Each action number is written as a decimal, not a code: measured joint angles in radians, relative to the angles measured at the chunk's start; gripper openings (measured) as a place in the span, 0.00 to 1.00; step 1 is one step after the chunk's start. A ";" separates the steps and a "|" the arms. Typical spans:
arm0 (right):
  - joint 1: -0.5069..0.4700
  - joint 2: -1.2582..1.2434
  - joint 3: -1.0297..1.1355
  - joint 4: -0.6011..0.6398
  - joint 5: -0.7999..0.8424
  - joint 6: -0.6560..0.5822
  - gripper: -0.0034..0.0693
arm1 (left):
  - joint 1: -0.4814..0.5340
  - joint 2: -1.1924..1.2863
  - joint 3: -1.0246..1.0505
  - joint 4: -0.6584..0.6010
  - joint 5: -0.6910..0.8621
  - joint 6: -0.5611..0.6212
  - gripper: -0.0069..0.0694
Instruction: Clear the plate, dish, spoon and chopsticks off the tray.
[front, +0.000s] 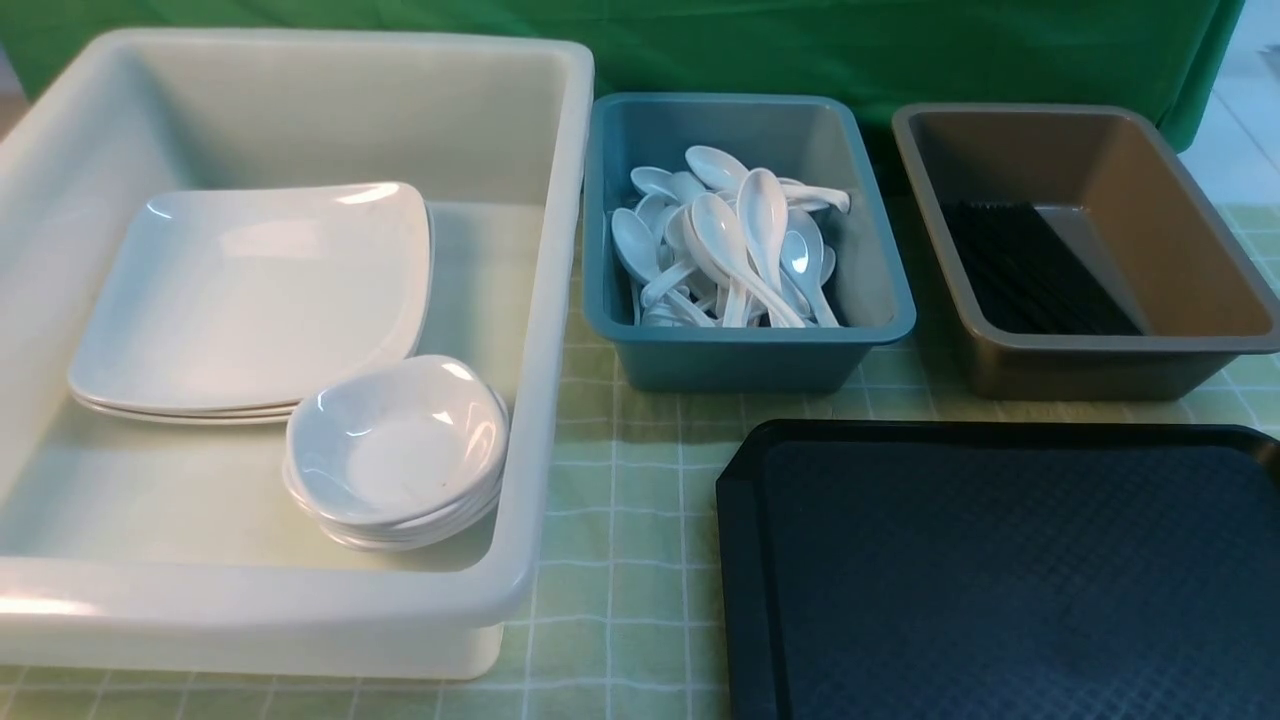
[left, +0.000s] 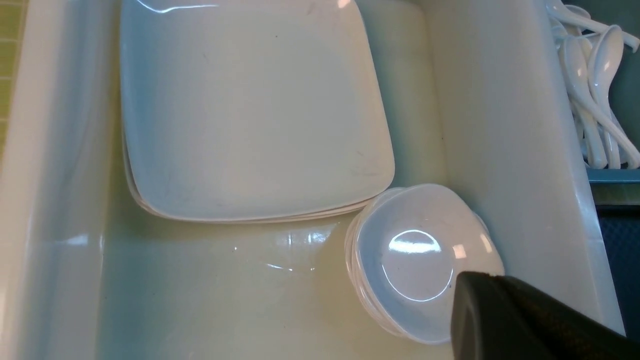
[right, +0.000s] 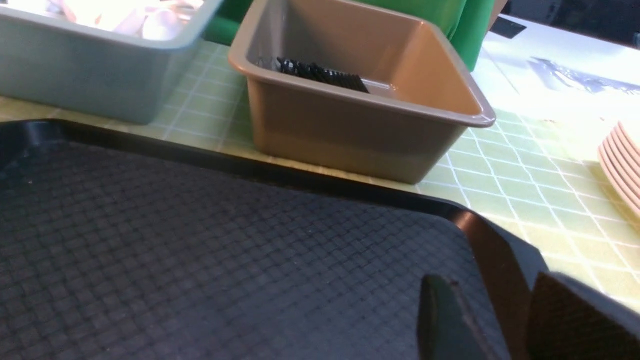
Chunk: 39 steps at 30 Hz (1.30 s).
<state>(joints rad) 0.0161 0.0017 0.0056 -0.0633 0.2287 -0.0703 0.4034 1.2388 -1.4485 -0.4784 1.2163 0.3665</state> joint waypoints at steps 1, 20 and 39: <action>0.000 0.000 0.000 0.000 0.000 0.000 0.38 | 0.000 -0.009 0.001 0.003 0.000 0.000 0.07; 0.000 0.000 0.000 0.000 -0.001 0.000 0.38 | 0.000 -0.691 0.741 -0.137 -0.250 0.055 0.07; 0.000 0.000 0.000 0.001 -0.001 0.000 0.38 | 0.000 -0.874 0.887 -0.091 -0.714 0.175 0.07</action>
<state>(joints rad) 0.0161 0.0017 0.0056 -0.0624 0.2272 -0.0703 0.4034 0.3650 -0.5615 -0.5693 0.5020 0.5415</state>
